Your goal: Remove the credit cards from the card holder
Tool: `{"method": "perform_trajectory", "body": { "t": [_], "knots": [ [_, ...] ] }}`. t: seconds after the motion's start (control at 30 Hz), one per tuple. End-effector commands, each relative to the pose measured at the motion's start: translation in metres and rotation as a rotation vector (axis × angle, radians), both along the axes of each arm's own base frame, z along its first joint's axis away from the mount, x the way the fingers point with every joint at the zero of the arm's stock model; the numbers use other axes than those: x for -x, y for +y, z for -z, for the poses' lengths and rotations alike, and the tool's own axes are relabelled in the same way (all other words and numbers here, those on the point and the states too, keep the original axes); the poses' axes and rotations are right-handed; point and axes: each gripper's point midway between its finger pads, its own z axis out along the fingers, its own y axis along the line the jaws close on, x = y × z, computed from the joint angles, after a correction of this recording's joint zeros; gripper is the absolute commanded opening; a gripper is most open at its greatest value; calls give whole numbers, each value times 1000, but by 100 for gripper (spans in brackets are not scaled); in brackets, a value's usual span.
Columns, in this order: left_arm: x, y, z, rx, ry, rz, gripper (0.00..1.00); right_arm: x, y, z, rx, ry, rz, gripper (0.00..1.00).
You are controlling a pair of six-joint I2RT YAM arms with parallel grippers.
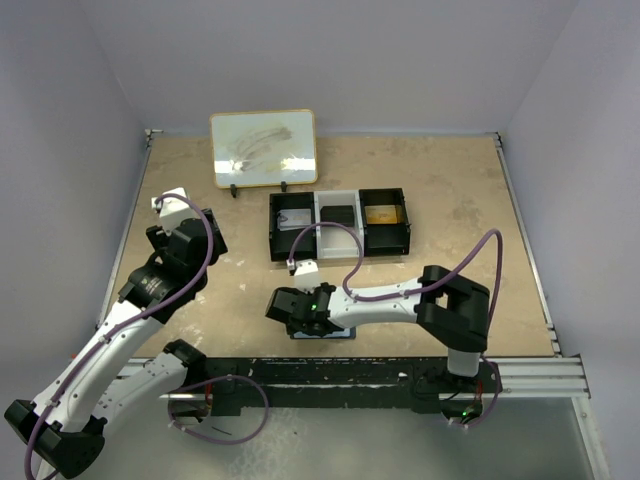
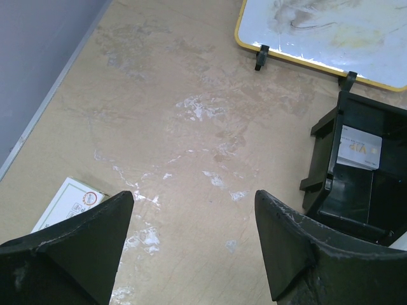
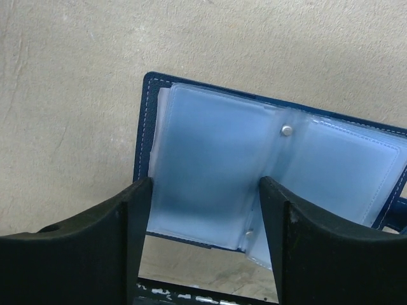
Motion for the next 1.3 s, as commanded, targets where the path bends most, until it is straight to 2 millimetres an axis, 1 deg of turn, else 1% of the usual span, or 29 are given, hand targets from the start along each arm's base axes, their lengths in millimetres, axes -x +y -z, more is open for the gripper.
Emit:
{"method": "perform_trajectory", "body": {
  "t": [0.0,0.1,0.27,0.3,0.33,0.4,0.43,0.47,0.53,0.6,0.67,0.73,0.8,0.9,1.0,1.07,1.17,1.23,1.27],
  "knots": [
    [-2,1,-6,15,-24,-10,74,7,-28,36,116,47,47,66],
    [-2,1,-6,16,-24,-10,74,9,-25,35,75,53,32,57],
    [-2,-1,-6,17,-21,-4,74,8,-13,26,-59,69,-7,55],
    [-2,-1,-5,17,-19,-2,74,6,-8,22,-97,72,-15,53],
    [-2,-1,-5,17,-19,-3,74,7,-11,25,-115,80,-19,52],
    [-2,-1,-5,19,-19,-1,74,6,-7,22,-184,95,-29,46],
    [-2,-2,-5,20,-18,1,74,6,-3,20,-235,105,-37,43],
    [-2,-2,-5,20,-18,2,74,4,-1,18,-271,111,-42,38],
    [-2,-2,-5,20,-20,1,74,2,-3,15,-309,114,-40,31],
    [-2,-2,-5,20,-20,1,74,-1,-6,15,-289,107,-29,31],
    [-2,-2,-5,21,-21,2,74,-6,-11,17,-233,91,-13,30],
    [-2,-2,-5,20,-20,3,74,-12,-15,19,-176,67,-7,28],
    [-2,-2,-5,19,-18,2,74,-15,-15,21,-140,58,-16,25],
    [-2,-2,-4,19,-16,3,74,-17,-13,19,-104,42,-35,25],
    [-2,-2,-5,20,-18,5,74,-20,-5,7,-72,5,-78,22],
    [-3,-3,-4,20,-16,8,74,-22,-8,5,-19,-18,-94,22],
    [-4,-7,-2,27,-10,26,74,-23,-15,4,42,-31,-126,23],
    [-5,-16,3,52,3,66,74,-23,-18,2,57,-29,-136,27],
    [-6,-24,6,82,12,93,74,-22,-18,0,54,-27,-140,29]
  ]
}}
